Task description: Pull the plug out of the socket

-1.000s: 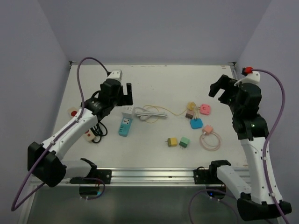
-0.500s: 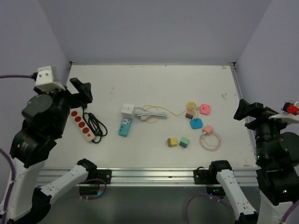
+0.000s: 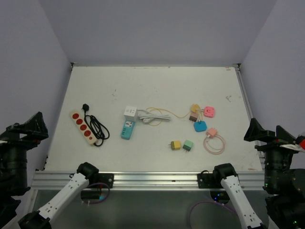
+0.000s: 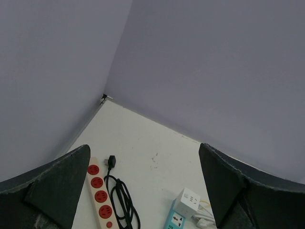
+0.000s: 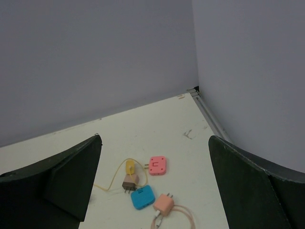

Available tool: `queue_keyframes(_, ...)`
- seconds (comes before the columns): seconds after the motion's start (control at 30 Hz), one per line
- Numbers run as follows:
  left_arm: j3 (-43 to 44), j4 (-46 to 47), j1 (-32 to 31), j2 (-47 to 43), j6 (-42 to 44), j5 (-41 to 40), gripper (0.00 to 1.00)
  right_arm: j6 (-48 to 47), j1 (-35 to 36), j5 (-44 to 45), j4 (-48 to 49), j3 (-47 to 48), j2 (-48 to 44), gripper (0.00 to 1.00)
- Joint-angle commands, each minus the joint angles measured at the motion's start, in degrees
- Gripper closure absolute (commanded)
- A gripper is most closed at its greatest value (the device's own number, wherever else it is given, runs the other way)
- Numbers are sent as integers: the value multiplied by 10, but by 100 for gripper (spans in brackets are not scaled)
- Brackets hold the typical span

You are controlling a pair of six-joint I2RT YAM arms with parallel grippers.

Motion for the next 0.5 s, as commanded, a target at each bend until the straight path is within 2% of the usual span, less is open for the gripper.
queue_keyframes(0.0,-30,22,2,-43,-7,-51,0,-18,4,19,30,-29,-29,1)
queue_keyframes(0.47,-157,111,2,-143,-45,-117,1,-27,4,-4,59,-65,-47,1)
